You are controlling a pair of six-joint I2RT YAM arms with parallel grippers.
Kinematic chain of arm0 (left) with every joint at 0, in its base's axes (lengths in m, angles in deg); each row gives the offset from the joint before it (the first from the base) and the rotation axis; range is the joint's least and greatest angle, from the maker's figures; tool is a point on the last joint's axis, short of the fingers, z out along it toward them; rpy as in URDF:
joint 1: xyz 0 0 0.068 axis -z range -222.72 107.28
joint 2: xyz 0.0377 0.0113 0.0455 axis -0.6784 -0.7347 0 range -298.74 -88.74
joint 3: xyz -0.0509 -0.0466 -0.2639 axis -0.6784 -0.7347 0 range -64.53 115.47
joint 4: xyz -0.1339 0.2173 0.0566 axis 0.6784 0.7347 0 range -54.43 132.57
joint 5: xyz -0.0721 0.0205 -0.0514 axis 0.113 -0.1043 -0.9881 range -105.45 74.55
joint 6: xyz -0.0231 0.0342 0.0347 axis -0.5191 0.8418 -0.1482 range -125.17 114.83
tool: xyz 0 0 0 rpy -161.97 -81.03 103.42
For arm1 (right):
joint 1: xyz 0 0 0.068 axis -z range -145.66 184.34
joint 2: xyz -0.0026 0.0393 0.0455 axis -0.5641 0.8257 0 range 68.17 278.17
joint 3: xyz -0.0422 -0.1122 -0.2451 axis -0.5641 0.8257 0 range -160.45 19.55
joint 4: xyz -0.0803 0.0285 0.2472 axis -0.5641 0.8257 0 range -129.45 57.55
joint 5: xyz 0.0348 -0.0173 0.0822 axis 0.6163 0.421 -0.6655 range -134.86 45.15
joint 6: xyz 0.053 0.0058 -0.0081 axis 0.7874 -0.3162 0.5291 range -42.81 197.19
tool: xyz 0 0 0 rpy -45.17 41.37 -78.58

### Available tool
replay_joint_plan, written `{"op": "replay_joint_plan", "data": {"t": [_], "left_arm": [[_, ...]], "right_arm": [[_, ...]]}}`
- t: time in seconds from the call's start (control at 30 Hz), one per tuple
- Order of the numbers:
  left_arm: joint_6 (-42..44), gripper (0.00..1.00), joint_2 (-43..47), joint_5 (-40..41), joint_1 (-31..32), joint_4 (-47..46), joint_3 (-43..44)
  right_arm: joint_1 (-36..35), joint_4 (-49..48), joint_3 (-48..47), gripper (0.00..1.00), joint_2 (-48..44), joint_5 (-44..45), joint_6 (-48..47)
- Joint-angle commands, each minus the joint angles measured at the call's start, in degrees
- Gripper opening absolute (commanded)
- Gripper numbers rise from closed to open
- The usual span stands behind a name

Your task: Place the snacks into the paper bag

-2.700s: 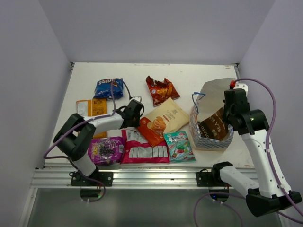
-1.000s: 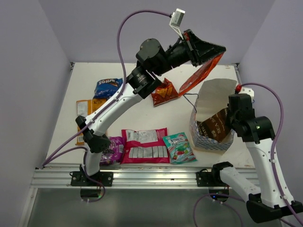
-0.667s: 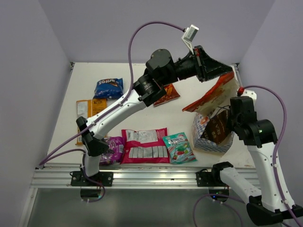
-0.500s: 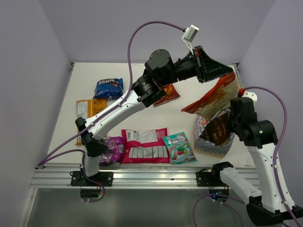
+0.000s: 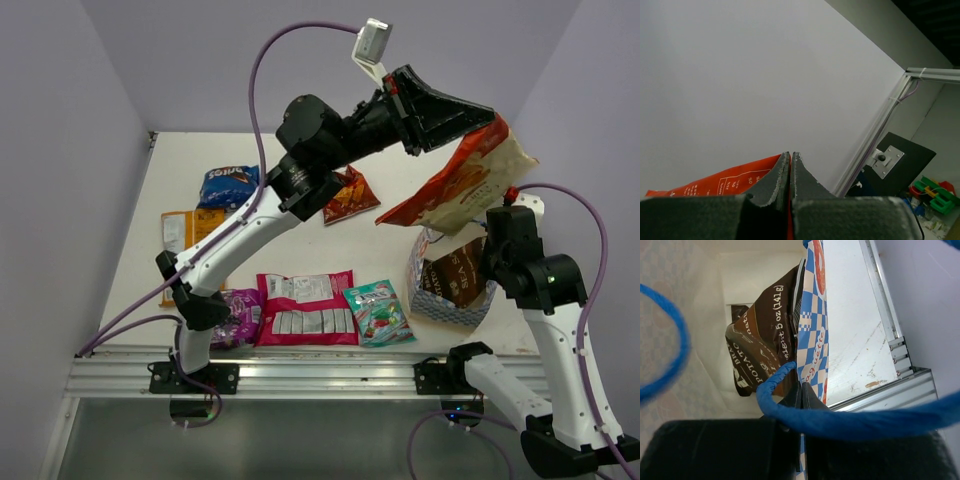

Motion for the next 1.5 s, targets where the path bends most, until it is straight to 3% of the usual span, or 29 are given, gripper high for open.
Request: {"op": "replay_joint_plan", "data": {"t": [0.0, 0.23, 0.47, 0.63, 0.67, 0.77, 0.83, 0.93, 1.07, 1.1, 1.17, 1.2, 1.3, 1.33, 1.47], "left_arm": [[-3.01, 0.00, -0.20, -0.25, 0.07, -7.92, 2.82], [-3.46, 0.00, 0.15, -1.21, 0.95, -8.20, -2.09], [-0.30, 0.00, 8.57, -1.40, 2.27, -10.29, -27.54], [7.06, 0.01, 10.78, 3.25, 3.32, -5.66, -33.92], [8.74, 0.07, 10.35, 4.05, 3.50, -3.98, -33.13], [16.56, 0.60, 7.63, 8.35, 3.85, 5.15, -27.08], [23.30, 0.95, 6.57, 15.28, 4.29, 14.54, -23.30], [31.66, 0.97, 7.78, 27.84, 4.64, 20.90, -18.89], [38.81, 1.00, 18.74, 48.92, 4.82, 19.85, -26.52], [39.43, 1.00, 20.00, 59.24, 4.73, 22.29, -28.19], [37.69, 1.00, 21.24, 68.27, 3.94, 29.65, -31.36], [35.15, 1.00, 20.98, 72.66, 3.42, 41.09, -32.06], [19.87, 1.00, 20.97, 71.84, 0.96, 61.08, -40.74], [13.22, 1.00, 22.46, 70.34, 0.60, 63.60, -49.56], [5.17, 1.00, 28.95, 58.83, 0.78, 62.05, -74.92]], "right_arm": [[-0.03, 1.54, -1.36, 0.00, 0.03, -0.46, 1.18], [-0.03, 1.37, -1.01, 0.00, 0.03, -0.11, 0.83], [0.05, 0.84, -0.39, 0.00, -0.50, -0.02, 0.57], [0.05, 0.49, -0.22, 0.00, -0.50, -0.28, 0.22], [0.05, 0.49, -0.22, 0.00, -0.41, -0.46, 0.21], [0.05, 0.31, -0.30, 0.00, -0.23, -0.72, 0.04], [0.05, 0.22, -0.30, 0.00, -0.15, -0.81, -0.05], [0.05, 0.22, -0.22, 0.00, -0.32, -1.07, -0.22], [0.05, 0.05, -0.13, 0.00, -0.15, -1.43, -0.31], [-0.03, -0.13, -0.13, 0.00, 0.03, -1.60, -0.40], [-0.03, -0.39, -0.13, 0.00, 0.12, -1.69, -0.66], [-0.03, -0.39, -0.13, 0.00, 0.12, -1.78, -0.67], [-0.03, -0.65, -0.13, 0.00, 0.21, -2.04, -1.02], [0.05, -0.66, -0.22, 0.00, 0.21, -2.13, -1.19], [0.05, -0.83, -0.22, 0.00, 0.21, -3.18, -1.72]]}}
